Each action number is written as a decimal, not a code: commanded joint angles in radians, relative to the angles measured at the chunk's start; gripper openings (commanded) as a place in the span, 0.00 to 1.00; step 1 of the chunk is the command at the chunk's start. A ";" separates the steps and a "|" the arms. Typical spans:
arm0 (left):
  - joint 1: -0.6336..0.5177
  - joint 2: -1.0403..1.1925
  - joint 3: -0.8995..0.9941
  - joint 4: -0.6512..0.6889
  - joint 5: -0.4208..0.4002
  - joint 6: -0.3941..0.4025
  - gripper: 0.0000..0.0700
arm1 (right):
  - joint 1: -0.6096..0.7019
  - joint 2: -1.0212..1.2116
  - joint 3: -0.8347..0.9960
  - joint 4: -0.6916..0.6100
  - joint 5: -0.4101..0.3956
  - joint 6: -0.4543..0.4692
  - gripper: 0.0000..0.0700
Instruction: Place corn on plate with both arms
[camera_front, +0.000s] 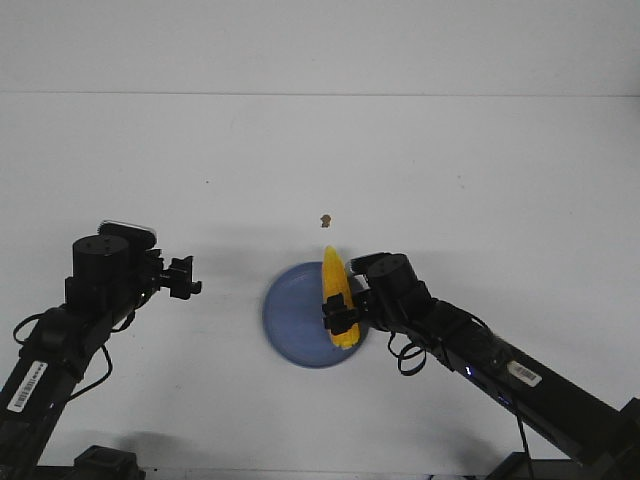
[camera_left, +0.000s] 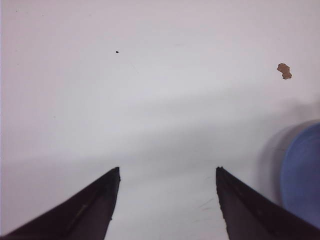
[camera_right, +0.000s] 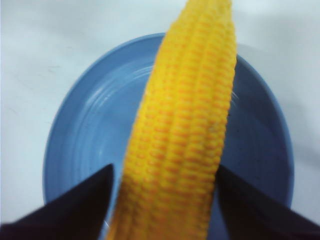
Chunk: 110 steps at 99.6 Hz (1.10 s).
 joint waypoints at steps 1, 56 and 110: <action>-0.002 0.011 0.010 0.002 -0.002 0.005 0.56 | 0.009 0.021 0.012 0.008 0.003 -0.012 0.80; -0.002 0.010 0.010 0.023 -0.002 -0.021 0.54 | -0.229 -0.198 0.013 0.064 0.042 -0.188 0.82; -0.001 -0.100 -0.024 0.087 -0.002 -0.051 0.54 | -0.681 -0.728 -0.072 -0.148 0.112 -0.391 0.82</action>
